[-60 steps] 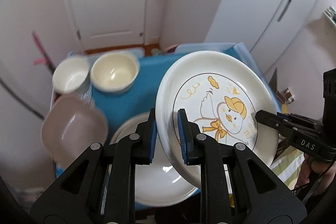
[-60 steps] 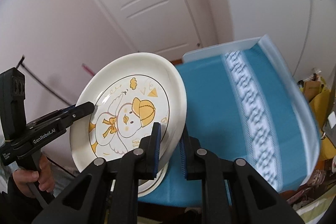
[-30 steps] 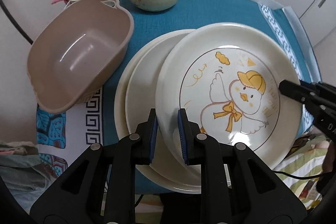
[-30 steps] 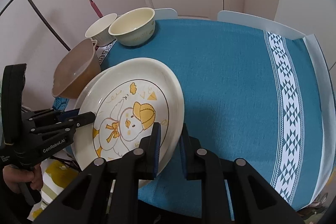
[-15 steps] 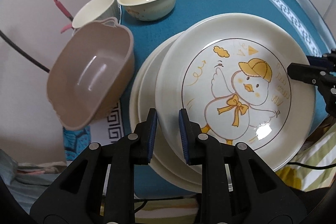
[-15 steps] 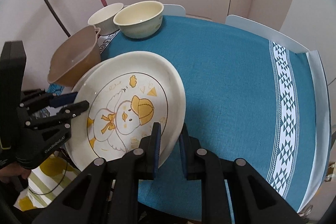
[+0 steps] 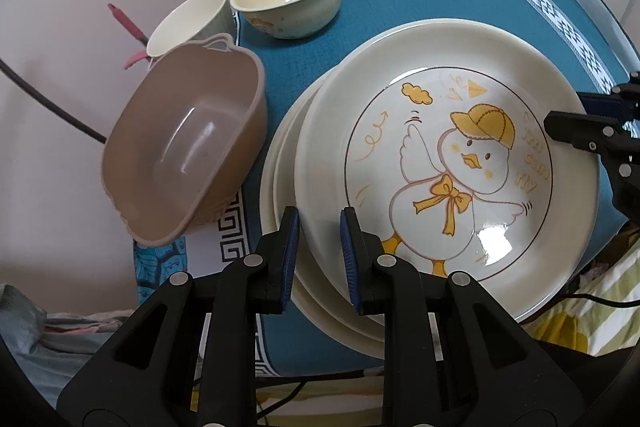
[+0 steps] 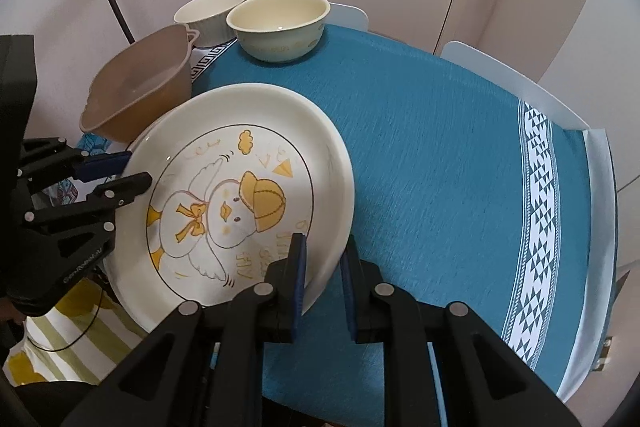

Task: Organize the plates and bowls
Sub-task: 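Lower the duck-print plate onto the white plate on the stack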

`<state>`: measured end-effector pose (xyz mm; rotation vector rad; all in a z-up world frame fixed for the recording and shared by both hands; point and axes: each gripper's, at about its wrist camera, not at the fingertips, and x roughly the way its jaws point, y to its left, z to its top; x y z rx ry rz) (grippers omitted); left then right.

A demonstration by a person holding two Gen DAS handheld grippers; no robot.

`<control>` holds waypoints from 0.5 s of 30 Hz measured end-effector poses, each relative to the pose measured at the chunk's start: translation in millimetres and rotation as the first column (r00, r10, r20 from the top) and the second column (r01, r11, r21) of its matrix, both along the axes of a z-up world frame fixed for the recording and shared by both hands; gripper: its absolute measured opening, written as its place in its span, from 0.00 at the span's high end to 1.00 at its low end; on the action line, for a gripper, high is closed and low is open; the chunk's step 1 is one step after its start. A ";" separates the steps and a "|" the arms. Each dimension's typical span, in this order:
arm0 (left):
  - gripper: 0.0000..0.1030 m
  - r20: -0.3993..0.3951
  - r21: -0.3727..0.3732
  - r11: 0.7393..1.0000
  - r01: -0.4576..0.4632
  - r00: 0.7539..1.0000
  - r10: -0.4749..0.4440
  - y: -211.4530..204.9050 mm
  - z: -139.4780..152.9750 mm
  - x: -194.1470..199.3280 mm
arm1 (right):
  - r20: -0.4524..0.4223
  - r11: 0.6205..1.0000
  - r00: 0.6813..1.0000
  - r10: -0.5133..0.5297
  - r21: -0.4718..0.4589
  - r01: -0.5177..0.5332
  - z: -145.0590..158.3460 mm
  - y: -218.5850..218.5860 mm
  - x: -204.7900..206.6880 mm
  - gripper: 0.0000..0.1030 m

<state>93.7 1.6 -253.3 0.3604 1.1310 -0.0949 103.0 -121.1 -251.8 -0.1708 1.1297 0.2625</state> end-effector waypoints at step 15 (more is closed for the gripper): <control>0.82 0.046 0.093 0.995 0.033 0.998 -0.037 -4.4 2.1 -11.2 | -0.016 0.999 1.000 0.021 -0.037 -0.021 -7.2 6.3 1.7 0.85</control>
